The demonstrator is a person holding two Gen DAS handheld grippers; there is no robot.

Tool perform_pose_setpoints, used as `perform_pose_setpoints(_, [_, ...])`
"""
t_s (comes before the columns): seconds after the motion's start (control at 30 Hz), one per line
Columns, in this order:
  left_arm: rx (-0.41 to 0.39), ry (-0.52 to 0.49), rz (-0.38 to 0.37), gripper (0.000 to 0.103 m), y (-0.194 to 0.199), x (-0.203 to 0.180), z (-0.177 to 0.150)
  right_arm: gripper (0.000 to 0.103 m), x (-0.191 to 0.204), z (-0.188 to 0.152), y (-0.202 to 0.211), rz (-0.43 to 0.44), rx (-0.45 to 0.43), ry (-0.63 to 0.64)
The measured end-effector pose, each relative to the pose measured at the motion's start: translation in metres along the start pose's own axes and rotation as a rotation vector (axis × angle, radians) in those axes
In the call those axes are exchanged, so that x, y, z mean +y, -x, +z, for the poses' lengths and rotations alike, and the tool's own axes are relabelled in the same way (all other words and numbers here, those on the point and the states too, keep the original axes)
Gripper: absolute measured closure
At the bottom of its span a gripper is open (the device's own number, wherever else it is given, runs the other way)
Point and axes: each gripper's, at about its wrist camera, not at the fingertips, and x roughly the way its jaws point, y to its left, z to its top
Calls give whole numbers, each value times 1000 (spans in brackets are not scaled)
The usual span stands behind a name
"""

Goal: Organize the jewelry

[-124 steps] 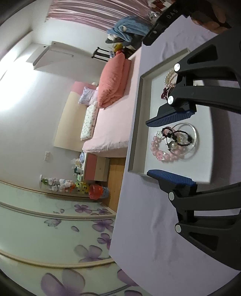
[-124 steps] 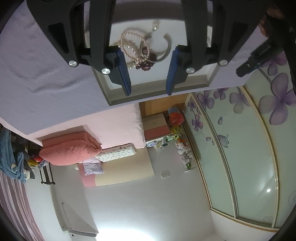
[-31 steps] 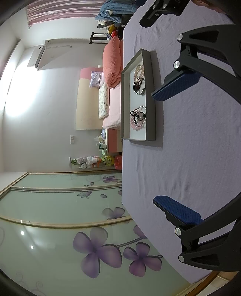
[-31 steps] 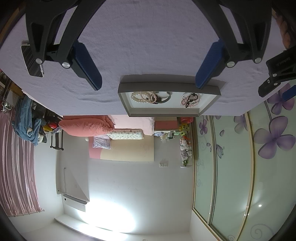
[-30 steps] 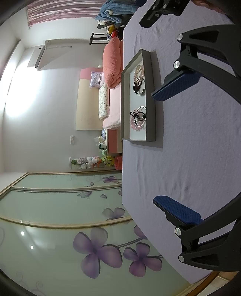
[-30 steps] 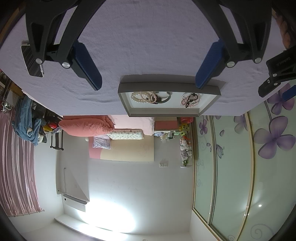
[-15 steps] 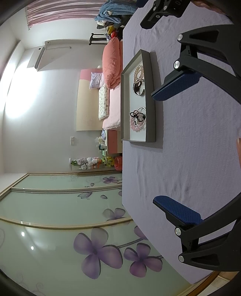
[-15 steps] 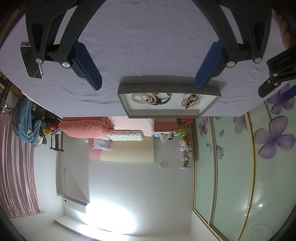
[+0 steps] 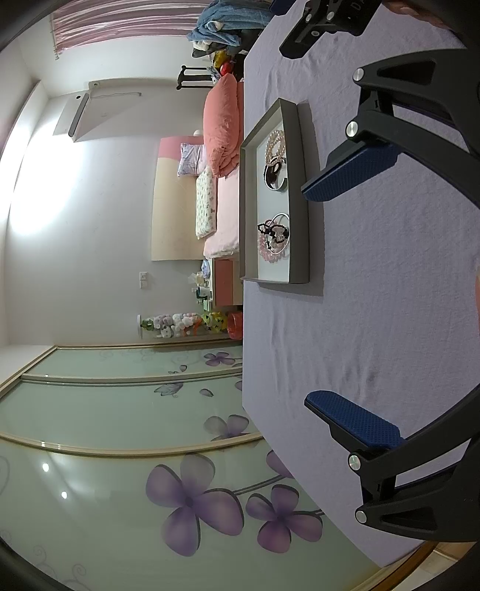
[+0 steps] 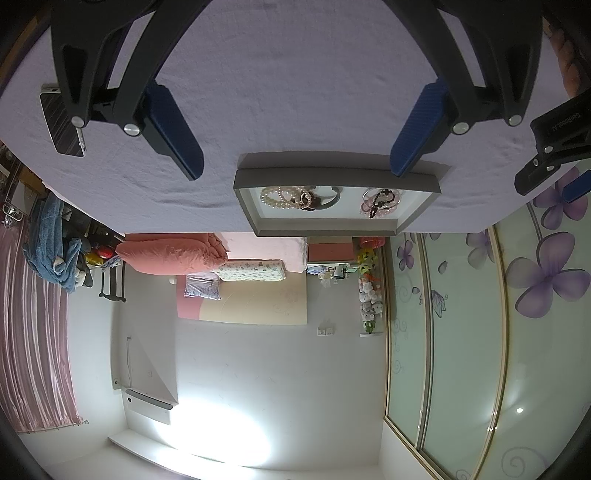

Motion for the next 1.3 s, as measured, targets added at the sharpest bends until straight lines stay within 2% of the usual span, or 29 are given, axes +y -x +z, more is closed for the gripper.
perform_pose_setpoints(1.3, [-8,-10,1,2,3,-4,0,4,1,1,0,2,7,-2])
